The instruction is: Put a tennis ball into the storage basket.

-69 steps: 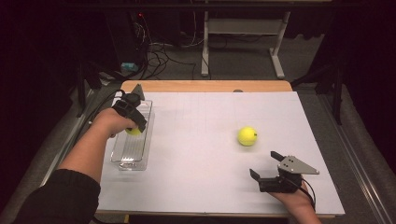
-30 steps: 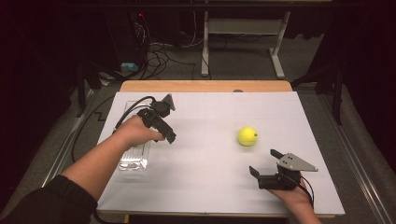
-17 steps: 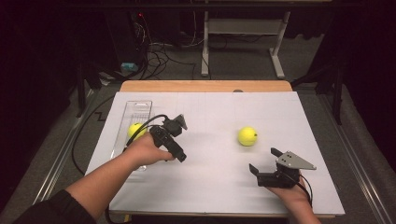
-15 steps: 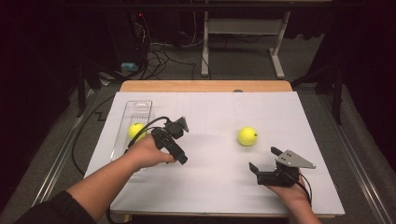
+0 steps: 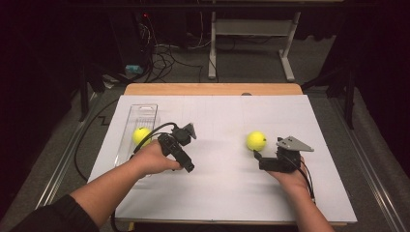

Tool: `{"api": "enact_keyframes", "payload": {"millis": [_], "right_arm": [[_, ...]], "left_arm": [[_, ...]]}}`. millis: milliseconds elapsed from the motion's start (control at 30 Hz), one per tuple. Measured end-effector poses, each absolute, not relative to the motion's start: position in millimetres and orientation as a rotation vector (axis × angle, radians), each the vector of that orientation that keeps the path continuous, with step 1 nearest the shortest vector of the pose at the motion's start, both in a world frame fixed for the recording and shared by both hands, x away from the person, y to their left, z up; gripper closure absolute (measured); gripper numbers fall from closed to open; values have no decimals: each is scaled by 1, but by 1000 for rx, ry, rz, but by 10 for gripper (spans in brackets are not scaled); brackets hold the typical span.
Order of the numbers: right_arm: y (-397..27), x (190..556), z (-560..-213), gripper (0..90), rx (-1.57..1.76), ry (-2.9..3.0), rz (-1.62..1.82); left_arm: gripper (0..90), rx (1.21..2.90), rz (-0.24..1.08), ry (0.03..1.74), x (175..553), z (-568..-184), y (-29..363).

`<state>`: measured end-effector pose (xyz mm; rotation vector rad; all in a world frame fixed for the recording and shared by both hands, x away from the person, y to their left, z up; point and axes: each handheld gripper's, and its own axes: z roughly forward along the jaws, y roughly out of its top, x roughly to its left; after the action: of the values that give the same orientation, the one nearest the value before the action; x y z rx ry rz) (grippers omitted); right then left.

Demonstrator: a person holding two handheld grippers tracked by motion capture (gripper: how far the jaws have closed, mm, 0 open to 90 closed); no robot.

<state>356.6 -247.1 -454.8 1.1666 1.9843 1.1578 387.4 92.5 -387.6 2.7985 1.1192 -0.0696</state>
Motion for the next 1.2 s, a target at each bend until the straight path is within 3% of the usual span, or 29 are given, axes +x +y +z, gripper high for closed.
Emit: {"api": "enact_keyframes", "payload": {"millis": [433,567,633,1200], "right_arm": [[-224,401,-461,58,1240,2095,1040],[-223,403,-464,159,1262,2123,1024],[-223,402,-465,253,1271,2130,1006],[-209,370,-449,266,1140,2085,1163]], "left_arm": [[6,2810,-84,1096,385,-386,88],[6,2802,-84,1092,386,-385,88],[6,2798,-84,1093,386,-384,89],[6,2780,-72,1105,384,-375,94]]}}
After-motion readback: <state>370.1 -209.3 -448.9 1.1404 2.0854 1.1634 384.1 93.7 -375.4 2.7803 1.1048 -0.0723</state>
